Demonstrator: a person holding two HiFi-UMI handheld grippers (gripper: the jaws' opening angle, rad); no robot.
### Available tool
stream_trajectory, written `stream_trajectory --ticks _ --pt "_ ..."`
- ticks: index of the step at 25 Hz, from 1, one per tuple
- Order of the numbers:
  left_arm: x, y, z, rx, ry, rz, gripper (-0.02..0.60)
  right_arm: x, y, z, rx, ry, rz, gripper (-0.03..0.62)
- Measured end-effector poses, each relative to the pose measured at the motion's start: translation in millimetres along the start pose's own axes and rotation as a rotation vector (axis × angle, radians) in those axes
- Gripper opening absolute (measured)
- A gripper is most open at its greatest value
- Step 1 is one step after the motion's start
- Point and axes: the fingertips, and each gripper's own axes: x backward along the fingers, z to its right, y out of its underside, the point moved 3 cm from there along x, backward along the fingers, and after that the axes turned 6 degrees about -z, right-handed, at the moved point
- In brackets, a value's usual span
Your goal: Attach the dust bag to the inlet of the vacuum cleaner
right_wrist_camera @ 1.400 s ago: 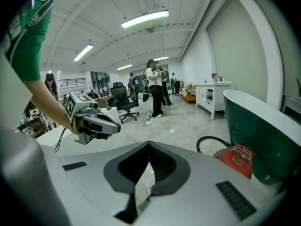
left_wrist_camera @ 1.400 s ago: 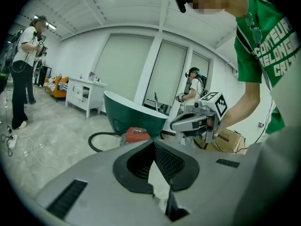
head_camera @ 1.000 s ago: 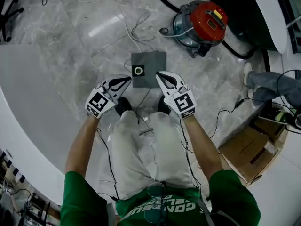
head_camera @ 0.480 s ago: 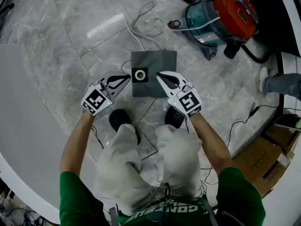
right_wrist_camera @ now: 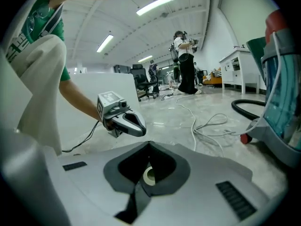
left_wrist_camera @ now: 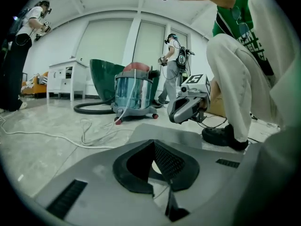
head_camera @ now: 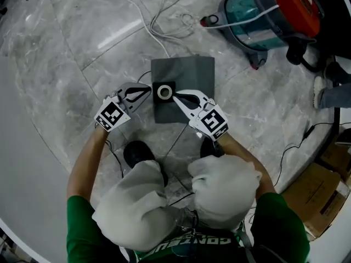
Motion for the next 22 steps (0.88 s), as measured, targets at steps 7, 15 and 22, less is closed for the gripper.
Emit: stream_trajectory --ticks 7,15,22 --pt "-24.0 40.2 -6.2 -0.053 0.054 -0.065 0.003 -25.3 44.6 -21.9 -0.023 -0.034 -0.044 0.008" --pt "-41.3 64.3 -3.1 -0.062 0.129 -0.138 0.003 -45.6 90.5 -29.7 -0.017 -0.047 -0.155 0.008" --pt "-52.1 69.9 0.5 -0.138 0.147 -0.185 0.005 -47.8 112.4 -30.8 0.078 -0.064 -0.208 0.008"
